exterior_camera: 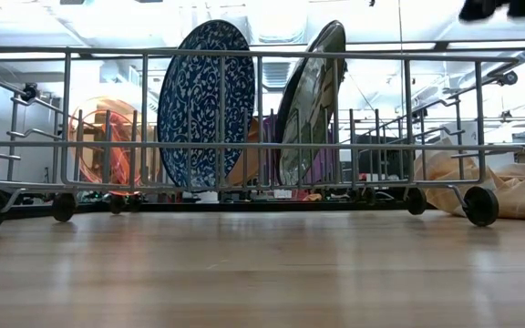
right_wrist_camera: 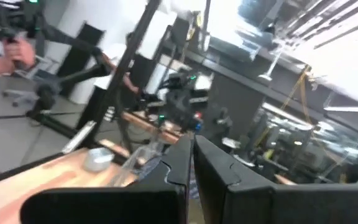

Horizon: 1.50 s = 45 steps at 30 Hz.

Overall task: Sort dishes
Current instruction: Return to Home Position

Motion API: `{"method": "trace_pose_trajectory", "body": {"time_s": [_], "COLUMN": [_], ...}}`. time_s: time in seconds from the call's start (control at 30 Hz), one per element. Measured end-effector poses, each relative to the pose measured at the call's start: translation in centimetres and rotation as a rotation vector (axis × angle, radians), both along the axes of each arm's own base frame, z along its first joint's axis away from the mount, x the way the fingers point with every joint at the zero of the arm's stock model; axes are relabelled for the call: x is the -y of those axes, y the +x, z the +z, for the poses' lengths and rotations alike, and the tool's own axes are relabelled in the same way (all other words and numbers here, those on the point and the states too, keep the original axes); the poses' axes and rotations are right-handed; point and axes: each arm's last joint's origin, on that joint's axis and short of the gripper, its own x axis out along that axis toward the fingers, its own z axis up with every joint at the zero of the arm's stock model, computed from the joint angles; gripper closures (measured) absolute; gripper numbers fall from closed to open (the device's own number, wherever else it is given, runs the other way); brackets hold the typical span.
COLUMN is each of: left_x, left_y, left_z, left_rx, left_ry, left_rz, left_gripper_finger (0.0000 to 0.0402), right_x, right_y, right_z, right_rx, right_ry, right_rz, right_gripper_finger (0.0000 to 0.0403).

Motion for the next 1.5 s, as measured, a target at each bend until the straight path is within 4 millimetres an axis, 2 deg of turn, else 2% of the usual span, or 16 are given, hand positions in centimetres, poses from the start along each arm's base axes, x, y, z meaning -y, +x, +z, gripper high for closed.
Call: {"method": "trace_pose_trajectory", "body": {"time_s": [0.1, 0.27, 0.43, 0.57, 0.7, 0.93, 1.23, 1.33, 1.5], "left_x": [0.0, -0.1, -0.5, -0.7, -0.9, -1.3, -2.9, -3.6, -4.9], "left_y": [0.0, -0.1, -0.2, -0.4, -0.6, -1.0, -2.6, -3.2, -4.1], "left_z": [0.0, 0.0, -0.2, -0.4, -0.8, -2.7, -5.0, -5.7, -6.5], "left_rx": [0.003, 0.001, -0.009, -0.026, -0.042, -0.069, -0.032, -0.001, 0.087], "left_ry": [-0.005, -0.002, 0.012, 0.012, -0.013, -0.009, -0.106, -0.128, -0.145], "left_rz": [0.000, 0.013, 0.127, 0.135, 0.139, 0.143, 0.180, 0.282, 0.618], "left_gripper_finger": [0.0401, 0.0401, 0.0401, 0.0401, 0.0401, 0.0401, 0.0401, 0.0401, 0.0401], "right_x": [0.0, 0.1, 0.1, 0.0, 0.0, 0.0, -0.3, -0.2, -0.3], "right_y": [0.1, 0.7, 1.0, 1.2, 1.3, 1.3, 1.5, 1.6, 1.8], "right_z": [-2.7, -5.7, -6.8, -7.8, -8.3, -8.4, -8.9, -9.1, -9.3], "right_rx": [-0.019, -0.073, -0.093, -0.153, -0.212, -0.231, -0.320, -0.346, -0.375], "right_ry": [0.023, 0.044, 0.081, 0.119, 0.148, 0.169, 0.226, 0.245, 0.251], "right_rz": [0.004, -0.046, -0.055, -0.040, -0.036, -0.027, 0.043, 0.034, 0.028], "right_gripper_finger": [0.0392, 0.0392, 0.0392, 0.0392, 0.0392, 0.0392, 0.0401, 0.0401, 0.0402]}}
